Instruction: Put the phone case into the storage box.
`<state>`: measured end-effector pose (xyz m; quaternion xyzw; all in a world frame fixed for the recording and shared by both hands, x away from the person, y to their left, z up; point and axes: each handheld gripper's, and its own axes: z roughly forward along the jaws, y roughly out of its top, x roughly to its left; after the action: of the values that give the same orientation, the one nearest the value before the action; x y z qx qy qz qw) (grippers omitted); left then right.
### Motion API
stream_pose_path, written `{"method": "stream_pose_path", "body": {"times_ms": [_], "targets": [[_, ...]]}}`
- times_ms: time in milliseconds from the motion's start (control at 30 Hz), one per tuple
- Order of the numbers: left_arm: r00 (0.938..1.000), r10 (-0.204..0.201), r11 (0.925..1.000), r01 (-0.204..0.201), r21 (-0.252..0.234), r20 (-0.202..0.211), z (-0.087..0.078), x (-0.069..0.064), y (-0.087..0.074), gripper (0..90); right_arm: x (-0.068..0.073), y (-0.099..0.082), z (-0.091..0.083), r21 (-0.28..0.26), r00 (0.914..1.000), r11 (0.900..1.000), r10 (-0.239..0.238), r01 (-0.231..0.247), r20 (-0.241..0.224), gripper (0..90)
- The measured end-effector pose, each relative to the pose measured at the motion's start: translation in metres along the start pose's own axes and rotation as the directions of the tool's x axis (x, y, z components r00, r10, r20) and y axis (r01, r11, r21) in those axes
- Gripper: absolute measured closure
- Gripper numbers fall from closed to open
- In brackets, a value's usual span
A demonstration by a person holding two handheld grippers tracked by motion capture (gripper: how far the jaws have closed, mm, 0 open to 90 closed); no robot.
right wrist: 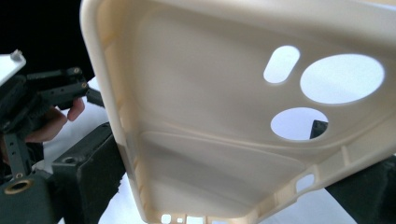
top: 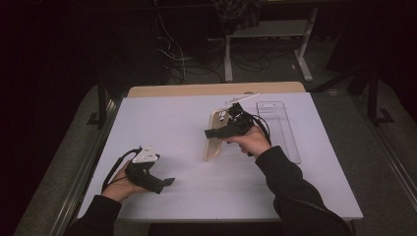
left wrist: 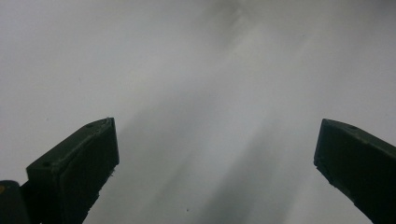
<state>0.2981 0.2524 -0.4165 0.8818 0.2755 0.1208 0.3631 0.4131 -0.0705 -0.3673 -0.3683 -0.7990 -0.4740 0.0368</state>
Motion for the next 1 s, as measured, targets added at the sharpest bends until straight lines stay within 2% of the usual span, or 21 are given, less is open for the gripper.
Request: {"method": "stream_pose_path", "body": {"times_ms": [133,333,700,800,1000], "targets": [[1.0,0.001,1.0,-0.001,0.007,-0.005,0.001,-0.001,0.0,0.0,-0.005,0.007,-0.007,-0.015,0.9996,0.9997,0.021,-0.02,0.019,6.3],[0.9999,-0.009,0.9999,0.009,-0.007,-0.003,0.002,-0.001,0.0,0.0,-0.013,0.017,-0.018,-0.031,0.9988,0.9994,0.016,-0.014,0.047,6.2],[0.9999,-0.015,0.9999,0.015,0.001,0.001,0.003,-0.002,0.0,0.0,-0.025,0.032,-0.045,-0.062,0.9956,0.9971,0.05,-0.045,0.079,6.3],[1.0,-0.005,0.9999,0.005,0.011,-0.002,0.004,-0.002,0.0,0.0,-0.028,0.034,-0.05,-0.073,0.9946,0.9965,0.048,-0.042,0.092,6.3],[1.0,0.003,0.9998,-0.003,0.021,-0.002,0.003,-0.002,0.0,0.0,-0.034,0.039,-0.062,-0.079,0.9902,0.9947,0.076,-0.067,0.117,6.4]]}}
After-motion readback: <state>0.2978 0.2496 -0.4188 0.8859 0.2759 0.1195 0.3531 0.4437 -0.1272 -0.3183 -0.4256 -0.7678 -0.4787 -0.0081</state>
